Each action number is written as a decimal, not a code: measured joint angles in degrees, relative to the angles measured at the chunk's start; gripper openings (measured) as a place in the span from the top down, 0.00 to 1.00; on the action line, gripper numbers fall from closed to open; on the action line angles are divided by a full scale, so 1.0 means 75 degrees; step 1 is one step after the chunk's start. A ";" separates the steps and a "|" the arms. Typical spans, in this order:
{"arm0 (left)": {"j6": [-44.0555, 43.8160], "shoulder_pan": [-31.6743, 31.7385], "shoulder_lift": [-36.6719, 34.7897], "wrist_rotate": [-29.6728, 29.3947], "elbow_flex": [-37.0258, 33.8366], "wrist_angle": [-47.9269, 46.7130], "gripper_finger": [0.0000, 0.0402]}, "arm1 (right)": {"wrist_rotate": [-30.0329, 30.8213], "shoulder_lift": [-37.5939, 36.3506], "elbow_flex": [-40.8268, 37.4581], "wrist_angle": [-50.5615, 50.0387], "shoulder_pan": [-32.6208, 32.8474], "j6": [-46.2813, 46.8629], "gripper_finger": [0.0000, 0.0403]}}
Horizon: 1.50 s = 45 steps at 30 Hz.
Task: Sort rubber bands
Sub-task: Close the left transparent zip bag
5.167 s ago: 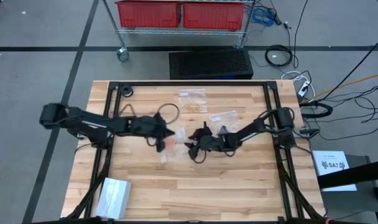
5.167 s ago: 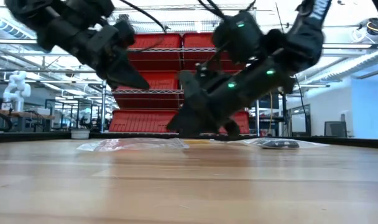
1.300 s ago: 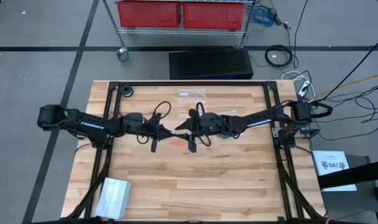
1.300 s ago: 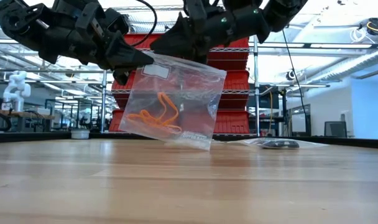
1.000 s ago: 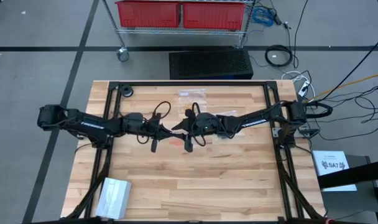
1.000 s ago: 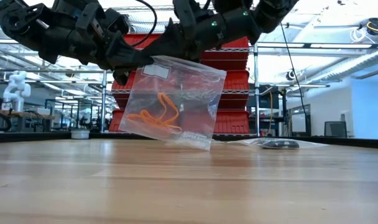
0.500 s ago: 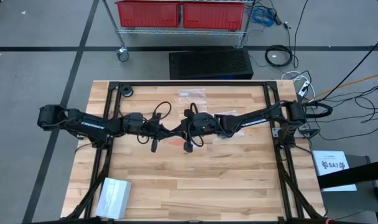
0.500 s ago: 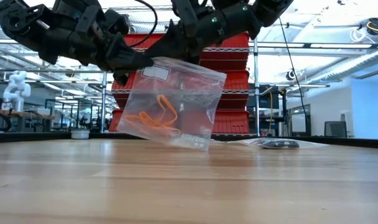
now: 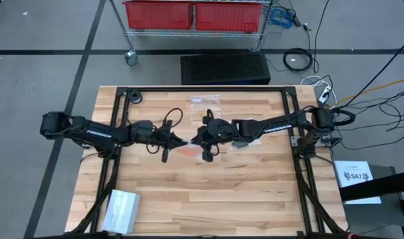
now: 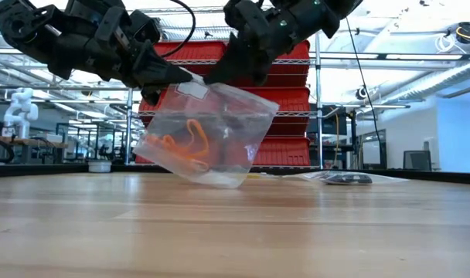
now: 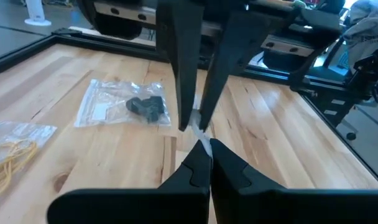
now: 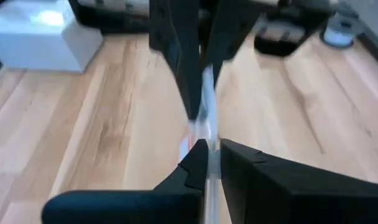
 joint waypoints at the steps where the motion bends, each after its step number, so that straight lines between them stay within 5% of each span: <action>1: 0.0052 0.0003 0.0000 0.0000 0.0000 0.0000 1.00 | 0.0001 -0.0033 0.0000 -0.0176 0.0010 0.0016 0.97; 23: 0.0118 0.0003 -0.0009 -0.0120 0.0003 -0.0001 1.00 | 0.0172 -0.0608 -0.0015 -0.3164 0.0076 0.0235 0.97; 45: 0.0110 0.0003 -0.0009 -0.0582 0.0033 -0.0901 1.00 | 0.0187 -0.0798 -0.0003 -0.4458 0.0144 0.0610 0.95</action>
